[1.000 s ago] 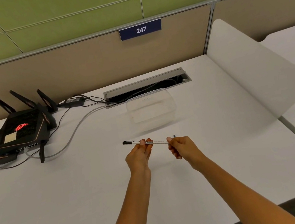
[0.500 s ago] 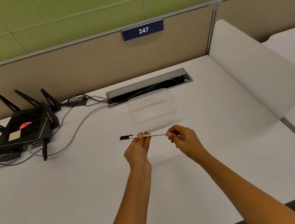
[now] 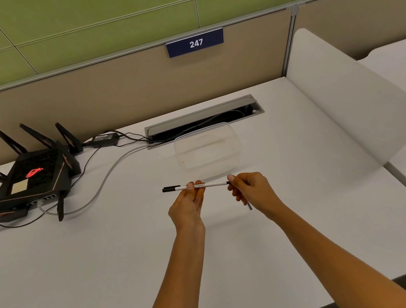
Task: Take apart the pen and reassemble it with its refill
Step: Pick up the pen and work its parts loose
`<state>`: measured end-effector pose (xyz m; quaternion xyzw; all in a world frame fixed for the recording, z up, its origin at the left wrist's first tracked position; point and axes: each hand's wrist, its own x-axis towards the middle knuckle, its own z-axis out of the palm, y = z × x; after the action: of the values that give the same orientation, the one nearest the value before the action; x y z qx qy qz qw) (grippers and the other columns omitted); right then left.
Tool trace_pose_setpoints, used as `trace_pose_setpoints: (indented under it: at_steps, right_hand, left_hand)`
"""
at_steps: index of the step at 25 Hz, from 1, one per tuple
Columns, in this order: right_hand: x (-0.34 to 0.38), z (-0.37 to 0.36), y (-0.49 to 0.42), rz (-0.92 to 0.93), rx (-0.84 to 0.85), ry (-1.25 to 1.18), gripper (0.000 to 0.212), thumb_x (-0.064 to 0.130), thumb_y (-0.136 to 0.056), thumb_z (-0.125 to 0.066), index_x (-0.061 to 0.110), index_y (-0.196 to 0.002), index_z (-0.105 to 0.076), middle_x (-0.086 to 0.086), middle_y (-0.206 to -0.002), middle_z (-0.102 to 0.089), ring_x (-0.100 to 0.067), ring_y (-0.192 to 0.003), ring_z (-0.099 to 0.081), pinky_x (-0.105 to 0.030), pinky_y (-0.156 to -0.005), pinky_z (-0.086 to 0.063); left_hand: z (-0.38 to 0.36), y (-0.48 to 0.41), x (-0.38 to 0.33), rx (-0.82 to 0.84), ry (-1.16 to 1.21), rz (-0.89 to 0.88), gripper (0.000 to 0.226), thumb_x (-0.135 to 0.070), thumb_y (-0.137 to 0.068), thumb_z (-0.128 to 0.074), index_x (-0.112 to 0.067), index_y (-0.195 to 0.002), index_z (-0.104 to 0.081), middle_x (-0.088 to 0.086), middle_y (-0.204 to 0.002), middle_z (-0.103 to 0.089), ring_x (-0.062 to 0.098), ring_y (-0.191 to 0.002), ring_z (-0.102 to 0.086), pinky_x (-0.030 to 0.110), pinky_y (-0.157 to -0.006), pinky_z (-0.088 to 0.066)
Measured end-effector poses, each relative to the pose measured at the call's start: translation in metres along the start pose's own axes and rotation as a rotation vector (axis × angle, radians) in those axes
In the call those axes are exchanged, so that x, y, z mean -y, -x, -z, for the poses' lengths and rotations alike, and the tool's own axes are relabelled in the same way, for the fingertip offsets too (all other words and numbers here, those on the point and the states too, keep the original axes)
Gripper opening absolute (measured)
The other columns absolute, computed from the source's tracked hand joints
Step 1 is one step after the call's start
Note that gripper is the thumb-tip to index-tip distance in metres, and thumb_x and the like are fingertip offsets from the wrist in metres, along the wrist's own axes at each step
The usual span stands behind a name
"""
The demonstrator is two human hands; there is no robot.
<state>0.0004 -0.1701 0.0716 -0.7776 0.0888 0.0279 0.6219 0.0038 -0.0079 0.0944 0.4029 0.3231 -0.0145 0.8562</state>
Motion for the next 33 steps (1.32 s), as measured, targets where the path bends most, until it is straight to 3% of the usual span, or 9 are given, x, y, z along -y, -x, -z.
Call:
trace_pose_setpoints:
  at_steps: [6,11,13,19,21,24,28,33]
  right_hand:
    - [0.0,0.002,-0.002,0.019,0.046,-0.007,0.008,0.019,-0.089,-0.065,0.015,-0.086,-0.071,-0.006,-0.076,-0.069,-0.018,-0.062,-0.063,-0.041,-0.068,-0.057]
    - [0.003,0.005,-0.002,-0.024,0.031,-0.028,0.029,0.04,-0.089,-0.063,0.016,-0.08,-0.076,-0.003,-0.068,-0.07,-0.014,-0.059,-0.06,-0.033,-0.059,-0.054]
    - [0.003,0.007,-0.003,-0.027,0.039,-0.021,0.03,0.039,-0.09,-0.061,0.017,-0.076,-0.076,-0.001,-0.064,-0.07,-0.013,-0.057,-0.059,-0.032,-0.058,-0.052]
    - [-0.001,0.01,-0.006,-0.019,0.055,0.021,0.006,0.027,-0.084,-0.068,0.026,-0.082,-0.073,-0.003,-0.076,-0.072,-0.022,-0.065,-0.066,-0.057,-0.067,-0.056]
    - [0.0,0.011,-0.005,-0.037,0.053,0.01,0.016,0.04,-0.08,-0.067,0.026,-0.08,-0.074,-0.001,-0.074,-0.072,-0.02,-0.062,-0.065,-0.057,-0.067,-0.056]
    - [0.0,0.011,-0.004,-0.05,0.072,0.022,0.039,0.056,-0.082,-0.061,0.021,-0.076,-0.075,-0.001,-0.068,-0.071,-0.016,-0.055,-0.06,-0.045,-0.061,-0.055]
    - [0.0,0.011,-0.003,-0.041,0.096,0.033,0.029,0.039,-0.089,-0.06,0.018,-0.074,-0.074,0.003,-0.062,-0.068,-0.016,-0.056,-0.058,-0.039,-0.061,-0.053]
    - [0.001,0.012,-0.006,-0.002,0.069,0.062,0.006,0.022,-0.088,-0.065,0.021,-0.085,-0.071,0.002,-0.072,-0.07,-0.014,-0.057,-0.065,-0.059,-0.067,-0.056]
  left_hand:
    - [0.002,0.001,0.0,-0.015,-0.007,-0.013,0.023,-0.008,-0.088,-0.066,0.006,-0.106,-0.067,0.018,-0.101,-0.073,0.025,-0.089,-0.073,0.023,-0.068,-0.06]
    - [0.0,0.002,0.0,-0.008,-0.008,-0.02,0.024,-0.009,-0.089,-0.066,0.006,-0.107,-0.067,0.016,-0.099,-0.074,0.023,-0.089,-0.073,0.023,-0.071,-0.06]
    - [-0.001,0.002,0.0,-0.008,-0.005,-0.024,0.024,-0.008,-0.089,-0.066,0.006,-0.108,-0.066,0.016,-0.1,-0.073,0.023,-0.089,-0.073,0.023,-0.072,-0.06]
    - [-0.002,0.004,0.003,-0.024,-0.012,-0.021,0.021,-0.008,-0.088,-0.066,0.005,-0.105,-0.067,0.018,-0.103,-0.073,0.024,-0.088,-0.073,0.024,-0.069,-0.06]
    - [-0.002,0.004,0.003,-0.023,-0.017,-0.022,0.02,-0.009,-0.088,-0.066,0.004,-0.103,-0.067,0.018,-0.102,-0.073,0.024,-0.089,-0.073,0.024,-0.071,-0.06]
    - [0.0,0.005,0.004,-0.016,-0.032,-0.024,0.023,-0.01,-0.089,-0.066,0.005,-0.106,-0.067,0.017,-0.102,-0.073,0.022,-0.088,-0.073,0.024,-0.073,-0.059]
    - [-0.002,0.009,0.005,-0.02,-0.033,-0.028,0.025,-0.009,-0.089,-0.066,0.007,-0.108,-0.066,0.019,-0.103,-0.073,0.024,-0.09,-0.073,0.025,-0.076,-0.059]
    - [-0.005,0.01,0.004,-0.025,-0.034,-0.033,0.02,-0.009,-0.088,-0.066,0.004,-0.103,-0.067,0.018,-0.101,-0.073,0.025,-0.092,-0.072,0.024,-0.072,-0.06]
